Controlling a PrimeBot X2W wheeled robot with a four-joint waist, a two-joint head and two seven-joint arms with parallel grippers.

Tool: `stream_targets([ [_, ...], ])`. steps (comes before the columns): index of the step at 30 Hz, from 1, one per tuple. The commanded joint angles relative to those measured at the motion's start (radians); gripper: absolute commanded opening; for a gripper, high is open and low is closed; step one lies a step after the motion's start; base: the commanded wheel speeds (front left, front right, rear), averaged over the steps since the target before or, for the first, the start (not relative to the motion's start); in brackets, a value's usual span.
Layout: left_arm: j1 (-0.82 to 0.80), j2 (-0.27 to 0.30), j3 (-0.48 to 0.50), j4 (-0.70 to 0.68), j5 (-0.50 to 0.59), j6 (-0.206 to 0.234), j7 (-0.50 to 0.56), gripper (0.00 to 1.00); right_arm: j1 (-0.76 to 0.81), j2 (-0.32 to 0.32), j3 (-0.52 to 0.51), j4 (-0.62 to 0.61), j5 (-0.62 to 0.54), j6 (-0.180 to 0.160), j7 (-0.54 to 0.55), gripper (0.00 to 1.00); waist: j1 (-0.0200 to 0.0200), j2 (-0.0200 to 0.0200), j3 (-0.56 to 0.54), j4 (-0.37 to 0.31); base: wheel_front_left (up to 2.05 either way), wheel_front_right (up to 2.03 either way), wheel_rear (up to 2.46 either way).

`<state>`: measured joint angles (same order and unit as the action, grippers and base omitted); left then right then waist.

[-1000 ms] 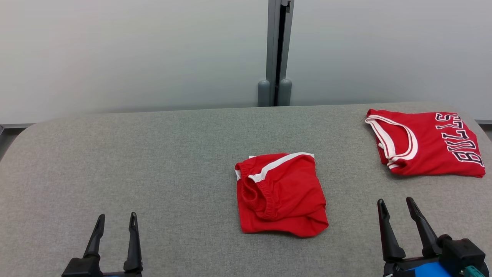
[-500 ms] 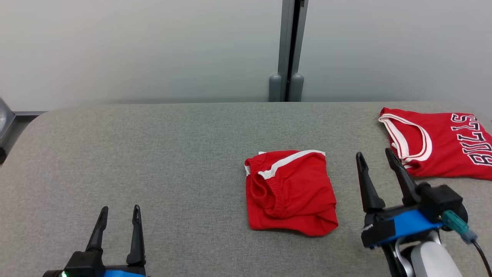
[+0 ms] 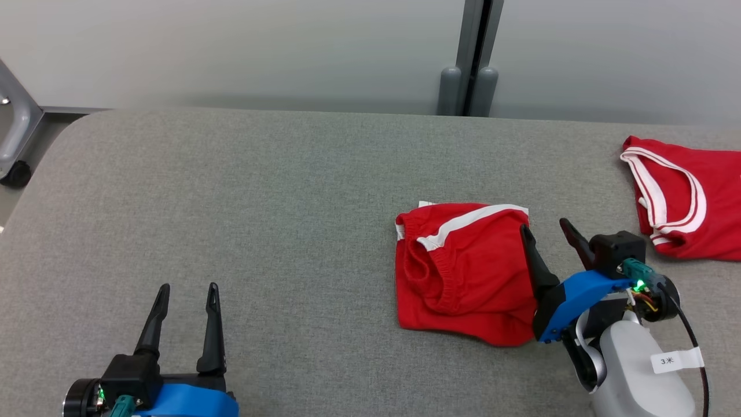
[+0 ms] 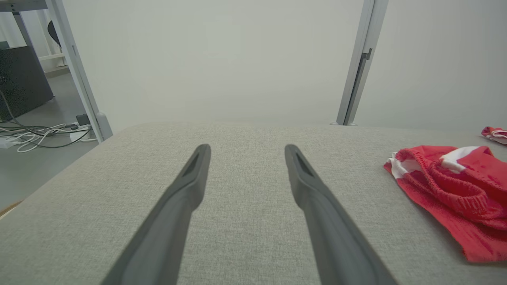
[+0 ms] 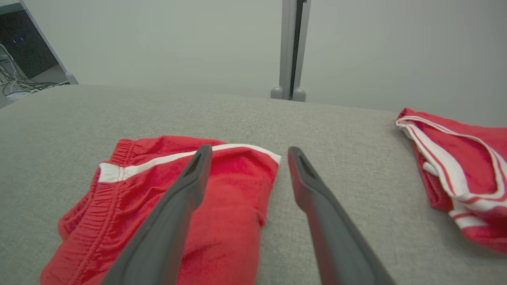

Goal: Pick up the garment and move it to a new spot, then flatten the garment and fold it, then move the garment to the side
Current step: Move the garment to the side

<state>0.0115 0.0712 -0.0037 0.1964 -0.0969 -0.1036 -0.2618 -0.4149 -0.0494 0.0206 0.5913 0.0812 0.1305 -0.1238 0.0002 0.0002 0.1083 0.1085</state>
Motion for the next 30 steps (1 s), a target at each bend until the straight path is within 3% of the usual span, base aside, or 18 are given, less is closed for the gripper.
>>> stream_targets([
  [1, -0.023, 0.001, 0.001, -0.002, -0.004, -0.002, -0.004, 1.00, -0.019, -0.002, -0.003, 0.038, -0.002, 0.000, 0.006, 1.00, -0.0002, -0.0002, 0.017, 0.012, 0.00, 0.00, 0.00],
  [13, -0.077, 0.003, -0.011, 0.008, -0.002, -0.011, -0.004, 1.00, -0.103, -0.003, 0.024, 0.341, 0.039, 0.000, -0.028, 1.00, -0.0002, -0.0002, 0.082, 0.024, 0.00, 0.00, 0.00],
  [17, -0.087, 0.004, -0.014, 0.010, -0.002, -0.014, -0.004, 1.00, -0.110, 0.000, 0.082, 0.418, 0.096, 0.001, -0.039, 1.00, -0.0002, -0.0002, 0.090, 0.028, 0.00, 0.00, 0.00],
  [18, -0.089, 0.004, -0.012, 0.011, -0.003, -0.014, -0.004, 1.00, -0.111, 0.002, 0.106, 0.432, 0.124, 0.001, -0.038, 0.85, -0.0002, -0.0002, 0.091, 0.028, 0.00, 0.00, 0.00],
  [19, -0.090, 0.005, -0.010, 0.011, -0.005, -0.015, -0.004, 1.00, -0.110, 0.004, 0.129, 0.440, 0.144, 0.002, -0.039, 0.20, -0.0002, -0.0002, 0.092, 0.027, 0.00, 0.00, 0.00],
  [20, -0.090, 0.005, -0.008, 0.011, -0.007, -0.015, -0.004, 1.00, -0.111, 0.006, 0.148, 0.443, 0.164, 0.002, -0.045, 0.00, -0.0002, -0.0002, 0.091, 0.025, 0.00, 0.00, 0.00],
  [24, -0.079, 0.001, -0.003, 0.011, -0.011, -0.016, -0.004, 1.00, -0.137, -0.002, 0.184, 0.451, 0.190, 0.000, -0.088, 0.00, -0.0002, -0.0002, 0.088, 0.016, 0.00, 0.00, 0.00],
  [30, -0.105, -0.006, -0.010, -0.019, -0.018, -0.018, -0.004, 1.00, -0.243, -0.036, 0.180, 0.419, 0.099, 0.000, -0.130, 0.00, -0.0002, -0.0002, 0.120, 0.005, 0.00, 0.00, 0.00],
])
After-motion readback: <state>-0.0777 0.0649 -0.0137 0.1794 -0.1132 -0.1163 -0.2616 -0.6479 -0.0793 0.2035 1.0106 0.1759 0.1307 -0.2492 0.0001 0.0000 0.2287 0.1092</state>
